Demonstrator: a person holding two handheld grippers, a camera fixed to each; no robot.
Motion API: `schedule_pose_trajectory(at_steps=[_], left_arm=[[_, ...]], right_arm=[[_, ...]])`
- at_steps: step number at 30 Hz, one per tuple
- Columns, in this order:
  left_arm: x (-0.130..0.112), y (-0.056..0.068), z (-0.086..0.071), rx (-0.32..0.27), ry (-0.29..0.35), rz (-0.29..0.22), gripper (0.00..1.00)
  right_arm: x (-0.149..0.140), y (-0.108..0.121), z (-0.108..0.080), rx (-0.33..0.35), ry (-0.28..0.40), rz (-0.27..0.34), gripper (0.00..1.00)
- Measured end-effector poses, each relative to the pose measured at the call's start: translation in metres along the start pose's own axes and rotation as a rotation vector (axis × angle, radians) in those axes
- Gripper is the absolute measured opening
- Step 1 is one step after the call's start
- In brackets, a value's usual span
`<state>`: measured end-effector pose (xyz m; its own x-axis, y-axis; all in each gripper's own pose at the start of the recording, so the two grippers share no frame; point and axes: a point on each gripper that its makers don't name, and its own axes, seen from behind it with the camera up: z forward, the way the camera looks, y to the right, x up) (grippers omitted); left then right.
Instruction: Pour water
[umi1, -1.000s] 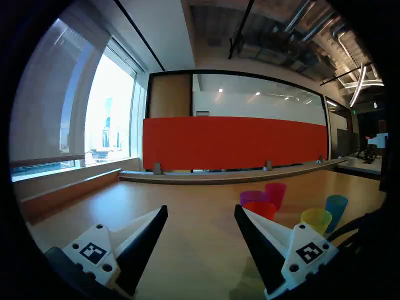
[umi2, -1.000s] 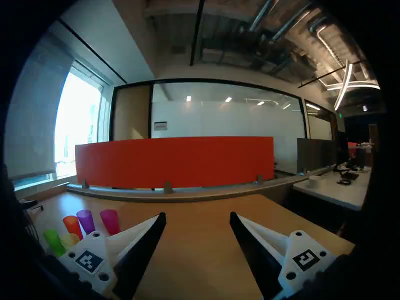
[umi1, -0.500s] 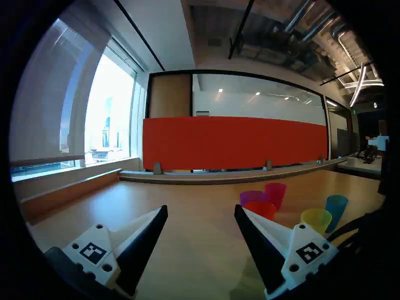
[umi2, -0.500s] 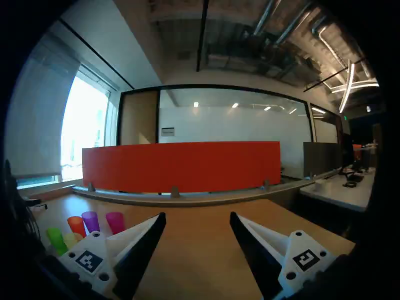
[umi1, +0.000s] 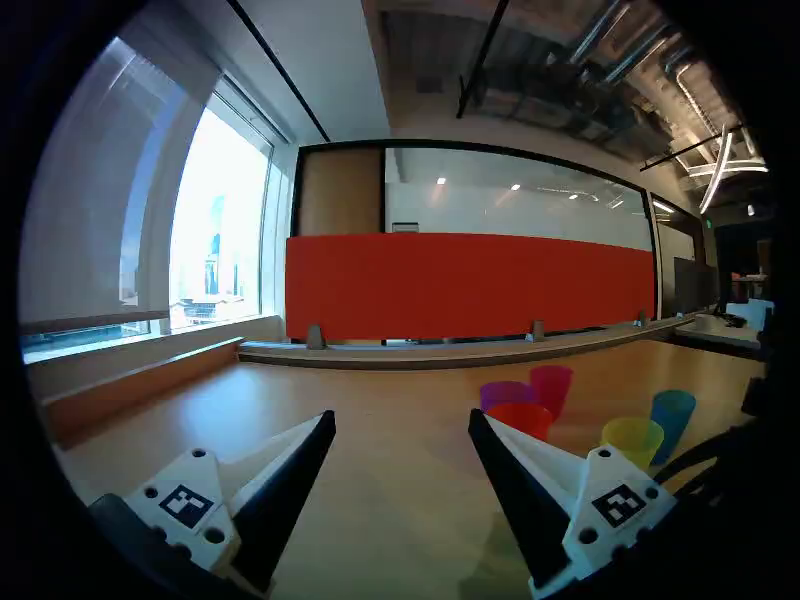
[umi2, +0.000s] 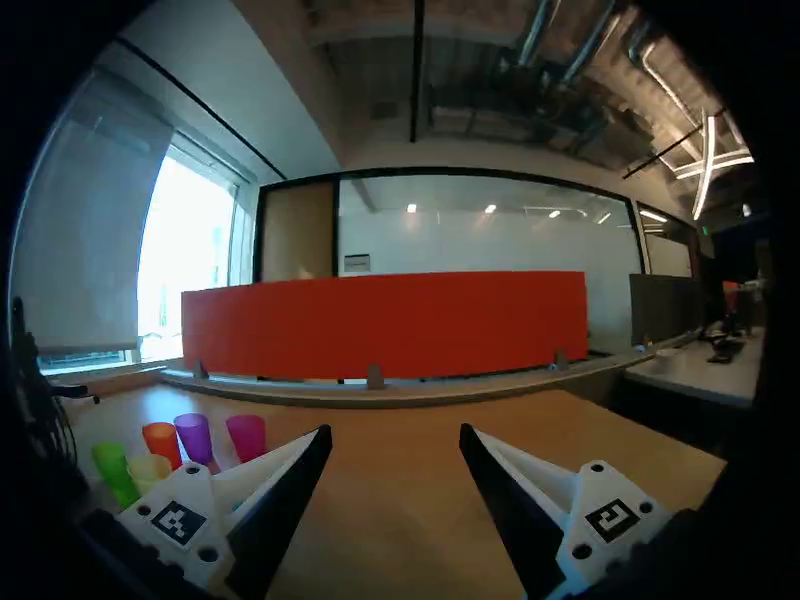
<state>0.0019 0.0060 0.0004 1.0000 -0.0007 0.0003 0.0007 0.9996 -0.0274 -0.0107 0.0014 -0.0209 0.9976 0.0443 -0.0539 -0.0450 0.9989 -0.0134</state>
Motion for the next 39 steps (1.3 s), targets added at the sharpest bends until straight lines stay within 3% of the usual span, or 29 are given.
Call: schedule_pose_trajectory(at_steps=[8, 21, 39], left_arm=[[0.000, -0.001, 0.000, 0.000, 0.000, 0.000, 0.99], [0.000, 0.000, 0.000, 0.000, 0.000, 0.000, 0.99], [0.000, 0.000, 0.000, 0.000, 0.000, 0.000, 0.99]], right_arm=[[-0.011, -0.008, 0.007, -0.002, 0.024, -0.054, 0.99], [-0.037, 0.000, 0.013, -0.012, -0.015, 0.035, 0.99], [-0.048, 0.004, 0.015, -0.036, -0.047, -0.027, 0.99]])
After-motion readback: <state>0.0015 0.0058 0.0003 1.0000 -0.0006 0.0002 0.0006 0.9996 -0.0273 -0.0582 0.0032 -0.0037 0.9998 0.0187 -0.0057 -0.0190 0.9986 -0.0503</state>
